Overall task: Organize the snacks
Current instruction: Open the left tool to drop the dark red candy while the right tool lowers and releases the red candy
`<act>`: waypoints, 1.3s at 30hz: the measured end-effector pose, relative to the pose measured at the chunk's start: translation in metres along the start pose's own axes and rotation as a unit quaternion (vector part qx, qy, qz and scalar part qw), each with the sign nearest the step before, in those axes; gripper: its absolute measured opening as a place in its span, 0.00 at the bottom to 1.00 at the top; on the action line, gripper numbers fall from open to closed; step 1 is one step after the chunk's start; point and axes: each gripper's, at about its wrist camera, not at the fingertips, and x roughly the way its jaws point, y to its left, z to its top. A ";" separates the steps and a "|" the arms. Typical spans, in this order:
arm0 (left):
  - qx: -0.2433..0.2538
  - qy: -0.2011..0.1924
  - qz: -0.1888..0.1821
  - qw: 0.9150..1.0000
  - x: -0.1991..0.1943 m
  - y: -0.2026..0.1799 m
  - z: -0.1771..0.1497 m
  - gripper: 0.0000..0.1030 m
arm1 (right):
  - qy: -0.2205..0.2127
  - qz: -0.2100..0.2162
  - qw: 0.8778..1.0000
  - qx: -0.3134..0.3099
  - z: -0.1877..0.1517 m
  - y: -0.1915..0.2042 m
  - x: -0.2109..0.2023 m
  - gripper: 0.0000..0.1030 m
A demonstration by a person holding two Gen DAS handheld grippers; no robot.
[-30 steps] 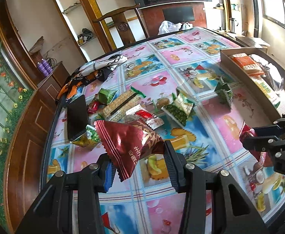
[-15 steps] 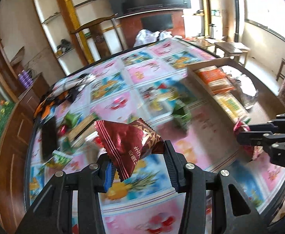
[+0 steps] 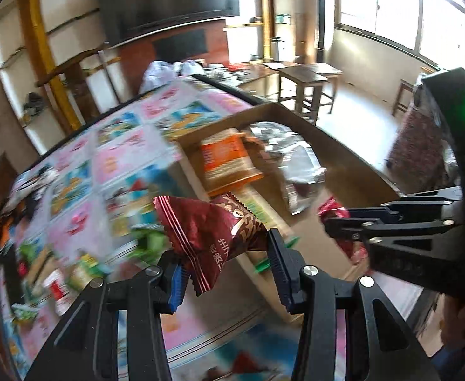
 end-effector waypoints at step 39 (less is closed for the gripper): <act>0.041 0.016 0.038 0.998 0.036 -0.047 0.010 0.71 | 0.012 -0.016 1.000 0.020 0.008 -0.054 0.005 0.22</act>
